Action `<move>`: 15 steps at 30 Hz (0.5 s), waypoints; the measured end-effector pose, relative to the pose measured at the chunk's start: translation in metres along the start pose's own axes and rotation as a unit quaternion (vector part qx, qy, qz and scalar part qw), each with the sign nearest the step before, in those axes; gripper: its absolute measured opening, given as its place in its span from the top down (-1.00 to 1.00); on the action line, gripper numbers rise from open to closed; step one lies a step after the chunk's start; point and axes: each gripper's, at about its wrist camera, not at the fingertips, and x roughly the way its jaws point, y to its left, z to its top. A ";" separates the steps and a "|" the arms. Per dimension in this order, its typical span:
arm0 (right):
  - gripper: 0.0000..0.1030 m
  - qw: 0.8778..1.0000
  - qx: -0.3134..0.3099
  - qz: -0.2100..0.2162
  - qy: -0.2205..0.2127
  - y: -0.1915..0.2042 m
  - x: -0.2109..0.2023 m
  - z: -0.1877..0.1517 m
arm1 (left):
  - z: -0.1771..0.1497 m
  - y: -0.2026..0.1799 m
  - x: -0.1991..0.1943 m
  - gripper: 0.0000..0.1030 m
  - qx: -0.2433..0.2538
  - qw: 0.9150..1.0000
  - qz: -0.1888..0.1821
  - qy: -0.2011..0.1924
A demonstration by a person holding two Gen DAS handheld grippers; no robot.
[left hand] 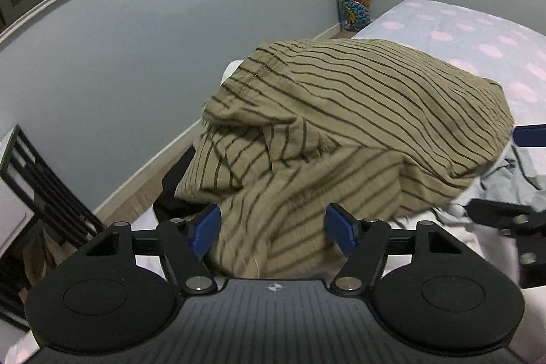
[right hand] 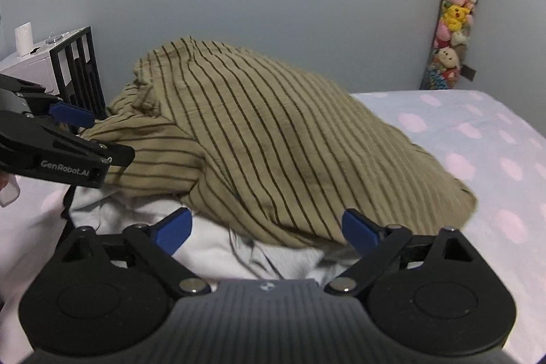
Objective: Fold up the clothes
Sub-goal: 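Reach both grippers into the striped olive pants and close on the fabric, then lift the striped pants off the pile with both grippers and carry them across the bed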
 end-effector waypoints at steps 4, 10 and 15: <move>-0.70 1.000 -0.013 0.010 0.010 0.004 0.032 -0.001 | 0.006 -0.005 0.012 -0.04 0.010 1.000 -0.016 -0.001; 0.36 1.000 0.004 0.021 0.007 -0.001 0.041 -0.001 | 0.009 -0.018 0.012 0.42 0.024 0.999 -0.019 -0.011; 0.93 1.000 0.000 -0.013 -0.020 -0.006 0.004 0.009 | 0.017 -0.023 -0.015 0.69 0.029 0.998 -0.037 -0.034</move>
